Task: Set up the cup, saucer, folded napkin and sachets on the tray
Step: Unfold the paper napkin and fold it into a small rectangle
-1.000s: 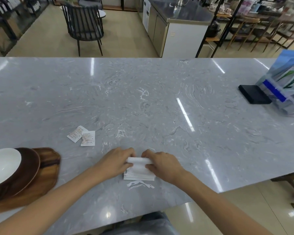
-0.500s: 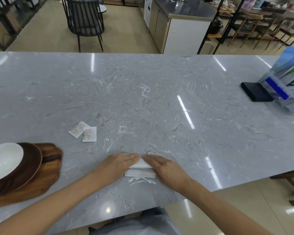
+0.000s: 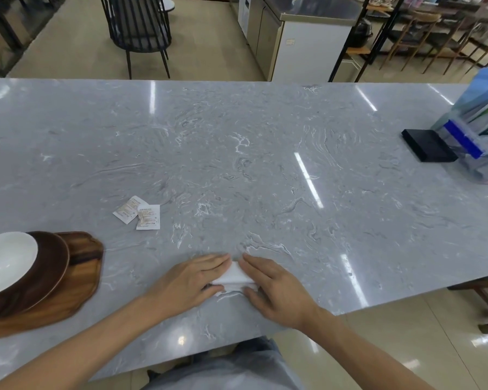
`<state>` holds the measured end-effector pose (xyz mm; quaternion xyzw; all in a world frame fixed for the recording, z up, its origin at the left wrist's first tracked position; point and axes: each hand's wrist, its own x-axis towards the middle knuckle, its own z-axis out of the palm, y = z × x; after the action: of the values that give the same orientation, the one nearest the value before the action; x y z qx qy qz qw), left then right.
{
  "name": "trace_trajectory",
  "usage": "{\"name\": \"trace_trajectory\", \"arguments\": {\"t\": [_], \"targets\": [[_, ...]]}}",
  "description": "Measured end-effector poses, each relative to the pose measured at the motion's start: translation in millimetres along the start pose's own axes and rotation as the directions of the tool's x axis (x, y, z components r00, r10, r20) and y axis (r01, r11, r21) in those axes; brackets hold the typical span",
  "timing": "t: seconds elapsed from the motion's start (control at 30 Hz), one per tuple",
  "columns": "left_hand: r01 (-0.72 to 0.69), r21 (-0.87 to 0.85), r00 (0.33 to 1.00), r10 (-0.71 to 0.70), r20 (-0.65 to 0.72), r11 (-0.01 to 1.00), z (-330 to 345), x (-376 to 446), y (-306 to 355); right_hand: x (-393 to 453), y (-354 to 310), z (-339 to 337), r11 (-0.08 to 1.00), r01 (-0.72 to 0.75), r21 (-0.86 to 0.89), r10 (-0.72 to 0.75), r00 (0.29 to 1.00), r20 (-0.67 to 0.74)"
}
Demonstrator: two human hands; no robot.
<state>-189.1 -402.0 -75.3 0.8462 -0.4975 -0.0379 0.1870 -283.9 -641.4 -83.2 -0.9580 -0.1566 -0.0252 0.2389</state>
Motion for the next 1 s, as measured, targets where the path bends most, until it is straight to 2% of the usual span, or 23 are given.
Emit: {"name": "trace_trajectory", "arguments": {"t": [0.13,0.27,0.43,0.57,0.67,0.77,0.9,1.0], "targets": [[-0.083,0.04,0.991,0.086,-0.102,0.996,8.1,-7.0,-0.7,-5.5,1.9,8.9,0.993,0.066,-0.101,-0.073,0.995,-0.061],[-0.111,0.061,0.984,0.118,-0.135,0.992,16.7,-9.9,0.1,-10.5,-0.8,14.8,0.975,0.088,-0.206,-0.115,0.986,-0.118],[-0.058,0.051,0.986,0.065,-0.153,0.997,23.1,-17.2,-1.7,-13.0,-11.0,24.0,0.972,0.082,-0.221,-0.122,0.977,-0.175],[-0.022,-0.009,0.991,0.021,-0.132,1.0,27.0,-22.5,-5.9,-19.6,-11.4,25.8,0.982,0.051,-0.183,-0.077,0.988,-0.137],[-0.023,0.013,0.994,0.025,-0.107,1.0,24.2,-20.6,-10.1,-29.4,-12.4,27.1,0.987,0.003,-0.163,-0.011,0.999,-0.043],[-0.036,0.039,0.993,0.04,-0.109,0.999,19.0,-17.1,-7.5,-34.0,-13.4,27.6,0.981,-0.022,-0.195,0.02,1.0,-0.01],[-0.003,0.041,0.997,0.006,-0.082,0.999,9.3,-8.9,2.1,-33.2,-17.1,29.7,0.984,-0.086,-0.155,0.083,0.996,-0.021],[0.126,-0.059,0.991,-0.123,0.056,0.99,-3.5,10.3,2.5,-27.4,-24.1,27.7,0.989,-0.149,-0.007,0.148,0.984,-0.099]]}}
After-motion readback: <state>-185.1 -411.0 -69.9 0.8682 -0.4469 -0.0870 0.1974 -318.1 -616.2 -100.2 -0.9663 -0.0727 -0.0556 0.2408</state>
